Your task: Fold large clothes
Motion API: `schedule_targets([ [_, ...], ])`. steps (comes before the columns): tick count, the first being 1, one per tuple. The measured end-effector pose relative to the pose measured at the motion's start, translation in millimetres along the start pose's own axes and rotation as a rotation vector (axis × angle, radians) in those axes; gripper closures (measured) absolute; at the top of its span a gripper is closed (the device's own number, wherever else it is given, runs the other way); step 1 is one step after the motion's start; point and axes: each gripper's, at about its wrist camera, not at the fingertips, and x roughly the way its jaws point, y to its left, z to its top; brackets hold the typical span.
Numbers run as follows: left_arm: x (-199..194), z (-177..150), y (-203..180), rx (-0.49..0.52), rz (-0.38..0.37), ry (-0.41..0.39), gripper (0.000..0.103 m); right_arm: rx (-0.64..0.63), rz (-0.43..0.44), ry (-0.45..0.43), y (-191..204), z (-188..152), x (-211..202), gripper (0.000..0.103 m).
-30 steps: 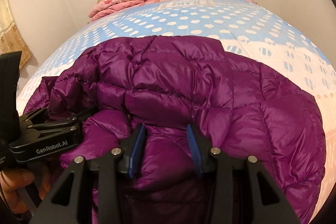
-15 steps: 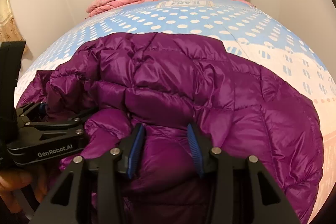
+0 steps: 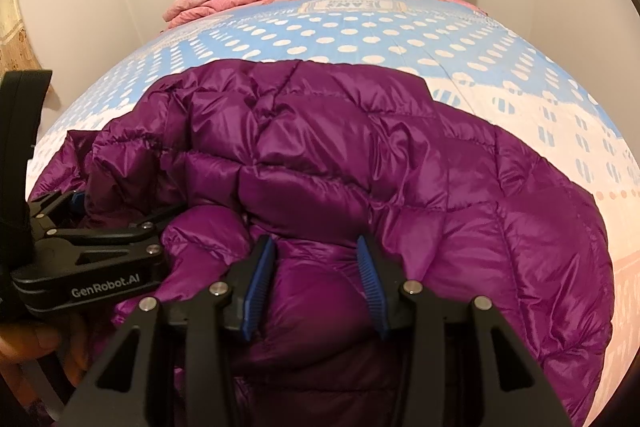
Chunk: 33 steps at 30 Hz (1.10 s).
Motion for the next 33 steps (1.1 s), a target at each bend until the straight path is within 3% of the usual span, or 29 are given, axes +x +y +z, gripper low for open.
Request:
schedule_targets([
  [2, -12.7, 5.5, 5.5, -0.017, 0.025, -0.008, 0.008, -0.03, 0.008, 0.031, -2.4, 4.0, -7.2, 0.049],
  [4, -47.3, 8.4, 11.0, -0.019, -0.011, -0.06, 0.008, -0.028, 0.002, 0.021, -7.9, 5.3, -28.5, 0.039],
  [6, -78.0, 3.3, 14.7, -0.004, -0.059, -0.1, 0.008, -0.028, -0.013, -0.02, -12.3, -0.4, -53.2, 0.017],
  [7, -90.5, -1.7, 16.7, 0.004, -0.063, -0.11, 0.008, -0.031, -0.022, -0.029, -14.4, -4.9, -63.0, 0.016],
  [10, -130.3, -37.3, 27.0, 0.033, -0.064, -0.137, 0.008, -0.017, -0.017, -0.017, -22.5, -32.4, -92.8, 0.015],
  [16, -170.3, -120.3, 54.4, 0.025, -0.007, -0.124, 0.008, 0.035, -0.018, 0.037, -35.7, -105.4, -138.9, 0.015],
  [22, -189.8, -171.7, 73.4, 0.024, 0.069, -0.119, 0.008, 0.073, -0.052, 0.033, -37.8, -156.9, -180.2, 0.015],
  [27, -194.5, -217.3, 88.3, -0.032, 0.063, -0.067, 0.008, 0.098, -0.067, 0.017, -30.4, -186.6, -198.3, 0.014],
  [33, -207.2, -260.2, 91.2, -0.041, 0.052, -0.068, 0.008, 0.132, -0.082, 0.031, -28.4, -234.8, -213.7, 0.014],
])
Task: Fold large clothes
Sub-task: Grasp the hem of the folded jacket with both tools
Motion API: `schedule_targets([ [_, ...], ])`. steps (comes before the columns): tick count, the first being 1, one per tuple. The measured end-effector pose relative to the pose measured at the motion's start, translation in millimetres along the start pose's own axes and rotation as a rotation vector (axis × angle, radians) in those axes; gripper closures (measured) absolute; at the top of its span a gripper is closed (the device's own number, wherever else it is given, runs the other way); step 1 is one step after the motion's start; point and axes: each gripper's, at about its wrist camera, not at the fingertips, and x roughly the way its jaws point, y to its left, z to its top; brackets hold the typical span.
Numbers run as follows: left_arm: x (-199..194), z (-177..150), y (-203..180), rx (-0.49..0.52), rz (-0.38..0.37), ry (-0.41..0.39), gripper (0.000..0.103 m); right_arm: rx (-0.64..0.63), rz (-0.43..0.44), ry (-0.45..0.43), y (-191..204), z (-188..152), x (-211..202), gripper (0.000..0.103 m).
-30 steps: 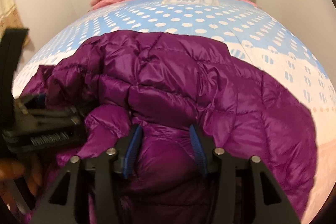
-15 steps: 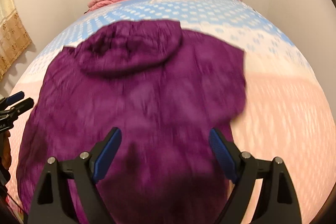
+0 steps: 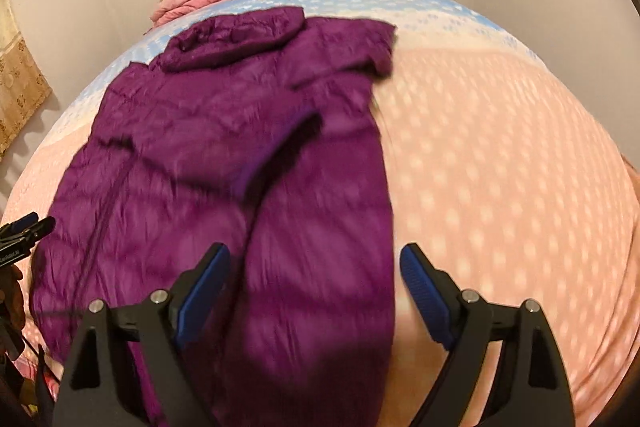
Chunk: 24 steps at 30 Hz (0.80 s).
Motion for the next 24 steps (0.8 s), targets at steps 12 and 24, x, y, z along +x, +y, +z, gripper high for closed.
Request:
schedule_targets([
  [12, -24.1, -39.2, 7.9, -0.022, -0.035, -0.038, 0.008, -0.028, -0.015, -0.014, 9.4, -57.0, -29.2, 0.011],
  [24, -38.4, -60.9, -3.2, 0.002, -0.071, -0.021, 0.021, -0.069, -0.001, 0.013, 23.5, -76.1, -37.6, 0.045],
])
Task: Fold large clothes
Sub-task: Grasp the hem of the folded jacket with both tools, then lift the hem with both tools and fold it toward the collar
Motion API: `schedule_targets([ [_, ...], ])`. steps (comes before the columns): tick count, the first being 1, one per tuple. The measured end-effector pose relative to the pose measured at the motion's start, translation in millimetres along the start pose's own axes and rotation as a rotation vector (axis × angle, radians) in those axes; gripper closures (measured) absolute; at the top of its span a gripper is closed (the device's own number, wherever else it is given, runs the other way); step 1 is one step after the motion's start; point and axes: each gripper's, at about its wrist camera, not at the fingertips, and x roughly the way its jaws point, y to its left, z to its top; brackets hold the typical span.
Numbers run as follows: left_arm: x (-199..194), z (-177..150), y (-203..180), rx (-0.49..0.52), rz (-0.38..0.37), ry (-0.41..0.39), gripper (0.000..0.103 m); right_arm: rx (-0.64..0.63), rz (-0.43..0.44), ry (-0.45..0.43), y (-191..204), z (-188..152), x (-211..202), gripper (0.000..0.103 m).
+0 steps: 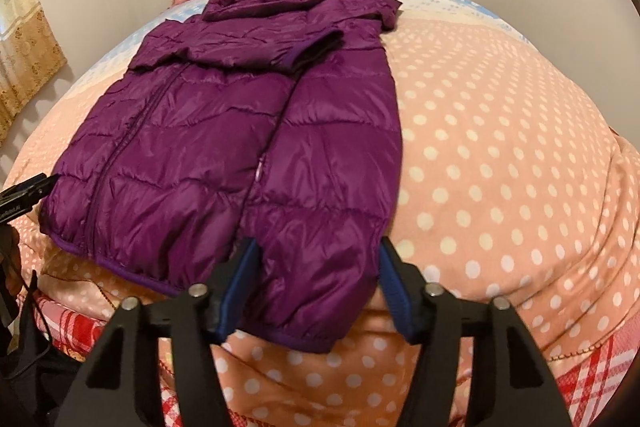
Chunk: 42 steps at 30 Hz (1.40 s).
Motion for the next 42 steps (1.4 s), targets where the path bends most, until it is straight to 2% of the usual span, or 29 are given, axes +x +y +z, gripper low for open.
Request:
schedule_targets([
  [1, 0.5, -1.5, -1.6, -0.003, -0.011, 0.005, 0.03, 0.001, -0.005, 0.0, 1.0, -0.6, 0.1, 0.047],
  [2, 1.3, -1.9, -2.5, -0.004, -0.021, 0.011, 0.034, 0.0, -0.005, -0.002, 2.3, -1.3, -0.6, 0.055],
  [3, 1.6, -2.4, -4.1, -0.003, -0.031, 0.017, 0.044, -0.007, 0.008, -0.002, 3.7, -1.3, -0.8, 0.068],
  [4, 0.9, -2.8, -5.9, 0.001, -0.042, 0.017, 0.054, -0.015, 0.021, -0.002, 5.0, -0.9, -1.3, 0.074],
  [5, -0.6, -2.8, -7.9, 0.008, -0.047, 0.015, 0.058, -0.015, 0.032, -0.006, 5.0, -0.3, -1.7, 0.084],
  [7, -6.7, -2.4, -13.0, 0.033, -0.046, 0.001, 0.084, -0.003, 0.063, -0.011, 2.8, 0.4, -3.5, 0.09],
  [9, -16.0, -0.6, -16.2, 0.062, -0.043, -0.021, 0.096, 0.002, 0.089, -0.03, 0.5, 2.9, -8.5, 0.093],
  [10, -22.4, 0.9, -15.1, 0.061, -0.051, -0.033, 0.098, 0.008, 0.1, -0.039, -0.9, 4.7, -12.2, 0.093],
  [15, -57.5, 13.2, -9.2, 0.068, -0.096, -0.119, 0.1, 0.037, 0.161, -0.092, -8.8, 15.4, -38.4, 0.095],
  [23, -126.9, 25.5, -8.5, 0.078, -0.183, -0.225, 0.101, 0.045, 0.246, -0.243, -19.8, 30.6, -114.2, 0.095],
  [29, -185.9, 43.6, -7.6, 0.09, -0.259, -0.322, 0.101, 0.037, 0.288, -0.409, -24.2, 44.2, -182.7, 0.096],
  [31, -193.4, 57.6, -12.1, 0.137, -0.25, -0.359, 0.101, 0.023, 0.276, -0.453, -25.2, 59.6, -190.7, 0.096],
  [34, -173.3, 85.8, -11.3, 0.16, -0.241, -0.366, 0.101, 0.024, 0.248, -0.481, -27.2, 95.5, -171.8, 0.096],
  [36, -144.7, 112.4, -8.9, 0.178, -0.245, -0.356, 0.101, 0.044, 0.237, -0.482, -30.6, 121.1, -150.3, 0.096],
  [37, -127.9, 127.5, -5.7, 0.176, -0.228, -0.35, 0.101, 0.062, 0.229, -0.482, -33.4, 136.4, -136.8, 0.096],
  [39, -100.1, 149.4, 2.3, 0.153, -0.255, -0.318, 0.101, 0.107, 0.228, -0.464, -36.7, 166.5, -107.0, 0.096],
  [42, -65.7, 178.3, 12.7, 0.118, -0.242, -0.326, 0.1, 0.128, 0.211, -0.454, -35.3, 195.6, -79.8, 0.096],
])
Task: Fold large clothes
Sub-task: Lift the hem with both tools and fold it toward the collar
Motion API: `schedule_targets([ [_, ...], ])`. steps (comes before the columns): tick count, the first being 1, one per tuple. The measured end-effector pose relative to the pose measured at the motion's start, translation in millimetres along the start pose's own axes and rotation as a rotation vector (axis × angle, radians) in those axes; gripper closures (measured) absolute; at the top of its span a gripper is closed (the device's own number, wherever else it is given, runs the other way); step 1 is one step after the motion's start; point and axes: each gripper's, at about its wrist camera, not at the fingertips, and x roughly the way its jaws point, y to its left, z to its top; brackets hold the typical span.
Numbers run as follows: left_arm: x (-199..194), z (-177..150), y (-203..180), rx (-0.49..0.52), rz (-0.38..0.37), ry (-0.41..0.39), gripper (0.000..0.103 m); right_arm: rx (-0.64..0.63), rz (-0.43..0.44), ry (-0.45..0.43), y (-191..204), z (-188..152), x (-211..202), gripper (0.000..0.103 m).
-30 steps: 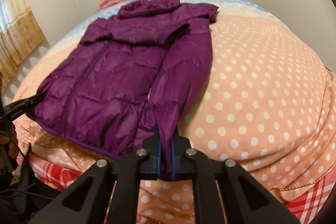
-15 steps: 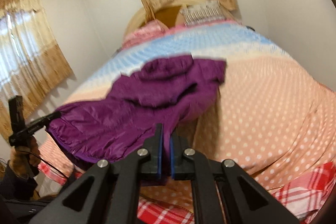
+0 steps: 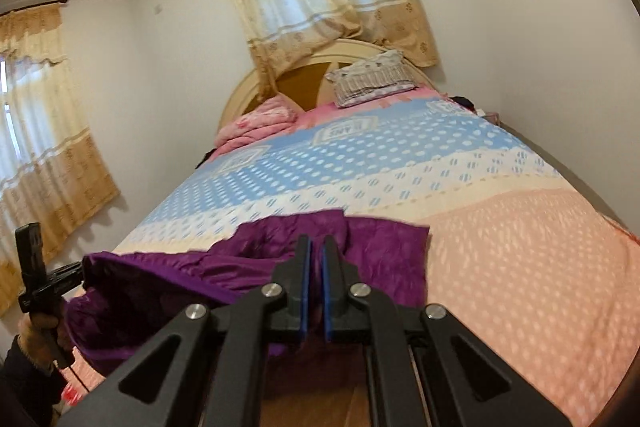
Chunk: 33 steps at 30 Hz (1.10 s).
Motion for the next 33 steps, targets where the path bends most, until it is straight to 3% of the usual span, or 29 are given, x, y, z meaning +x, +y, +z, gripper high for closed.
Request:
schedule_targets([
  [3, 22.8, 8.9, 9.8, 0.005, 0.031, -0.027, 0.096, -0.007, -0.018, 0.011, -1.5, 11.8, 25.0, 0.096],
  [5, 34.3, 13.7, 20.6, -0.052, 0.001, -0.025, 0.095, -0.021, -0.035, 0.02, 0.0, 17.4, 40.9, 0.096],
  [9, 70.0, 21.2, 41.3, -0.118, 0.057, 0.009, 0.09, -0.026, -0.073, 0.038, -5.5, 26.0, 76.0, 0.096],
  [11, 83.6, 24.7, 51.3, -0.134, 0.143, 0.002, 0.062, -0.014, -0.086, 0.051, -10.6, 26.6, 92.8, 0.096],
  [12, 86.8, 25.5, 55.1, -0.141, 0.165, -0.012, 0.04, -0.005, -0.096, 0.06, -13.6, 26.6, 103.4, 0.096],
  [13, 89.7, 25.7, 58.4, -0.15, 0.184, -0.031, 0.027, -0.002, -0.106, 0.065, -15.8, 26.7, 113.0, 0.096],
  [20, 153.1, 23.6, 58.8, -0.137, 0.37, 0.037, 0.025, 0.017, -0.241, 0.104, -38.0, 18.4, 194.3, 0.094],
  [22, 162.0, 18.8, 48.6, -0.129, 0.342, 0.063, 0.025, 0.056, -0.234, 0.143, -47.4, 12.5, 198.5, 0.086],
  [23, 163.9, 16.3, 43.4, -0.114, 0.328, 0.073, 0.025, 0.061, -0.209, 0.152, -49.2, 9.9, 194.6, 0.064],
  [24, 165.3, 14.3, 38.2, -0.088, 0.32, 0.085, 0.025, 0.057, -0.177, 0.153, -50.7, 8.1, 188.5, 0.032],
  [25, 166.2, 12.2, 32.7, -0.057, 0.306, 0.099, 0.025, 0.052, -0.163, 0.142, -51.6, 7.5, 181.8, 0.021],
  [26, 165.3, 9.0, 26.9, -0.022, 0.291, 0.113, 0.025, 0.039, -0.162, 0.128, -52.1, 6.9, 172.1, 0.016],
  [28, 168.5, 3.9, 22.3, 0.005, 0.269, 0.135, 0.025, 0.003, -0.16, 0.145, -52.0, 5.0, 162.2, 0.016],
  [33, 192.3, -7.6, 30.7, -0.064, 0.188, 0.235, 0.025, -0.022, -0.118, 0.257, -51.1, -6.9, 179.4, 0.016],
])
